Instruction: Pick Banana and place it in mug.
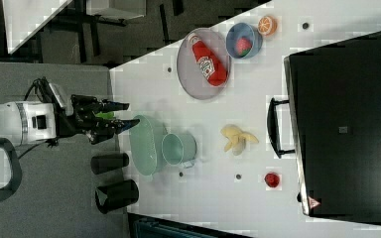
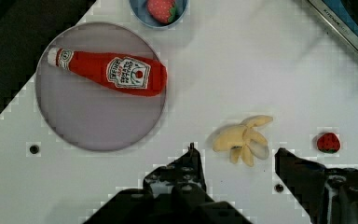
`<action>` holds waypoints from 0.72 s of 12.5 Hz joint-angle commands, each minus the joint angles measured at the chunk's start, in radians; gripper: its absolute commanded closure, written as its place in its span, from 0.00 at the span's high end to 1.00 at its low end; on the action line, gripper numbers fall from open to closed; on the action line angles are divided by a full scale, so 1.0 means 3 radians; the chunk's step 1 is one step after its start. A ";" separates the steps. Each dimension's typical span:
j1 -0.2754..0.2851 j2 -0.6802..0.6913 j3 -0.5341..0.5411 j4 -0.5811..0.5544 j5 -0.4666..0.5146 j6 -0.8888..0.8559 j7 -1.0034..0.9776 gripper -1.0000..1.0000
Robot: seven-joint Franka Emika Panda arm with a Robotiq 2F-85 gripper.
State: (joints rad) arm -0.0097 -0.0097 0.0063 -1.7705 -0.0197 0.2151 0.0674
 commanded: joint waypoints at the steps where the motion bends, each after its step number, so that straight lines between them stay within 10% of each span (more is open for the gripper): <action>1: -0.0350 -0.0934 0.0167 -0.0594 0.0112 -0.0459 -0.0170 0.74; 3: -0.0350 -0.0931 0.0167 -0.0630 0.0112 -0.0452 -0.0170 0.97; 9: -0.0349 -0.0724 0.0168 -0.1203 0.0112 -0.0008 -0.0203 1.00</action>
State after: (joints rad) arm -0.0956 -0.2844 0.0757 -2.0547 -0.0069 0.2405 0.0563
